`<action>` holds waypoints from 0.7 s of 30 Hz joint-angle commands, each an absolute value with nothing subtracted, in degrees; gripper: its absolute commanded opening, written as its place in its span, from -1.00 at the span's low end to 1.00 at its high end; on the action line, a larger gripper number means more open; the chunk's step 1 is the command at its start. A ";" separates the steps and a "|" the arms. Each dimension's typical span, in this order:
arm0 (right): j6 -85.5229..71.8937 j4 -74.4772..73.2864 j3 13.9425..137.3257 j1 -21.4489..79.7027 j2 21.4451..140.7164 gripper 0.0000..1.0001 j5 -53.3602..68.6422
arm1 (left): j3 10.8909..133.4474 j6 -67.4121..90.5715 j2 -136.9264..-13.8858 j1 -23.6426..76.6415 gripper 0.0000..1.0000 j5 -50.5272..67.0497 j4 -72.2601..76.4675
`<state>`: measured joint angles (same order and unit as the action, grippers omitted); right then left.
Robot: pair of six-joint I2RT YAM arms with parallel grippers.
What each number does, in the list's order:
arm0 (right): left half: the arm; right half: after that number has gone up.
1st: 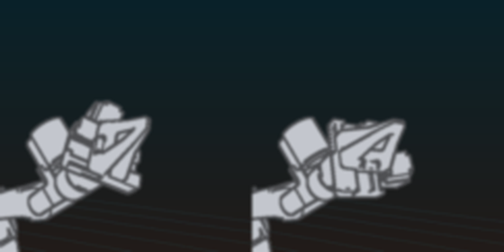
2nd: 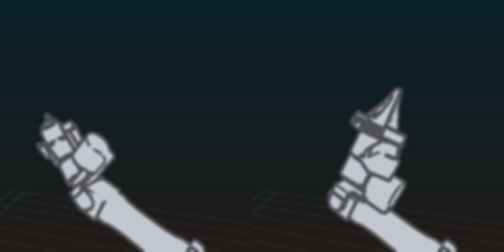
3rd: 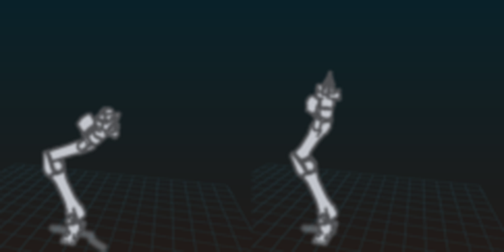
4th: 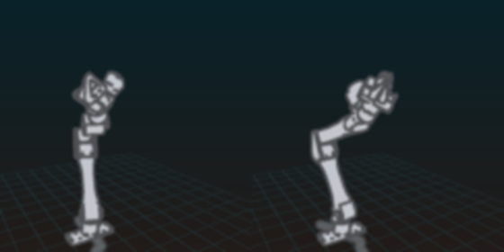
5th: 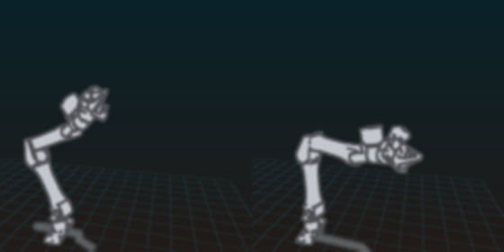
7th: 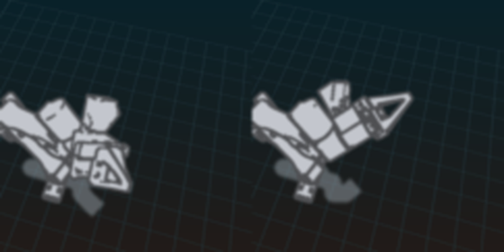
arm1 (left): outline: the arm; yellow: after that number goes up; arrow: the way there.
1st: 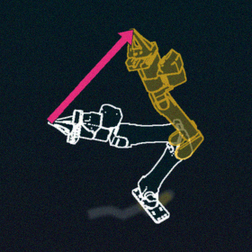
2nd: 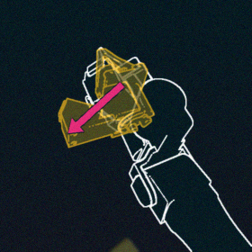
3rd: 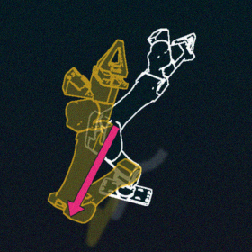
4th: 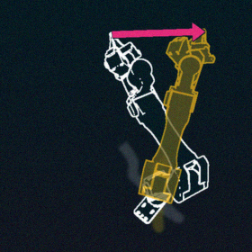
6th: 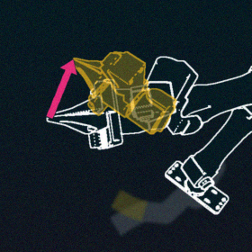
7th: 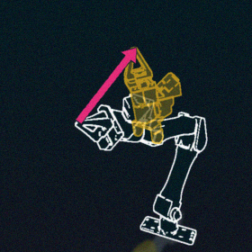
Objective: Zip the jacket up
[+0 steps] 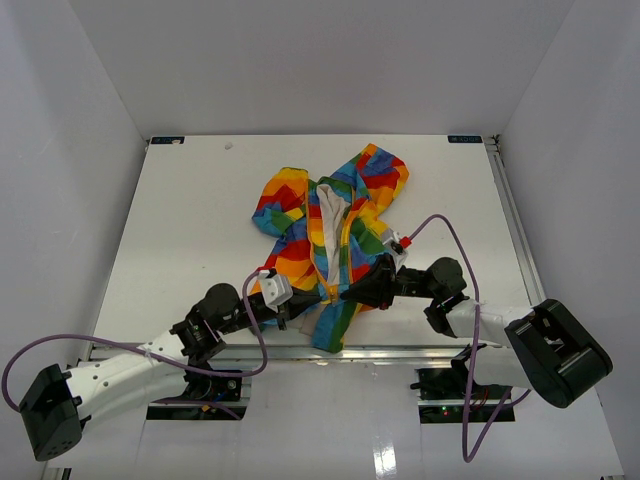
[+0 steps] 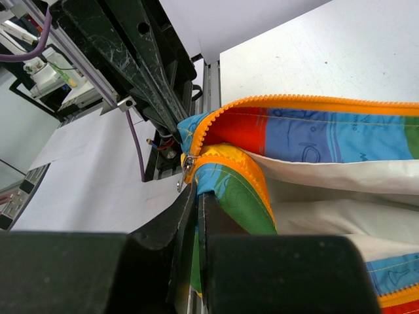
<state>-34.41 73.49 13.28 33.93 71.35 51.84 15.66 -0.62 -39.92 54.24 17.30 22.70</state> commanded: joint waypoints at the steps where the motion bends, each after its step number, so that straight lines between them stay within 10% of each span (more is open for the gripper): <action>1: -34.80 76.04 14.68 34.19 70.50 -0.84 50.63 | 16.08 -0.70 -40.34 54.58 -1.00 20.20 23.48; 21: -29.77 69.03 17.14 34.10 67.76 -0.84 53.60 | 17.05 -0.47 -42.04 54.58 -1.00 24.10 22.50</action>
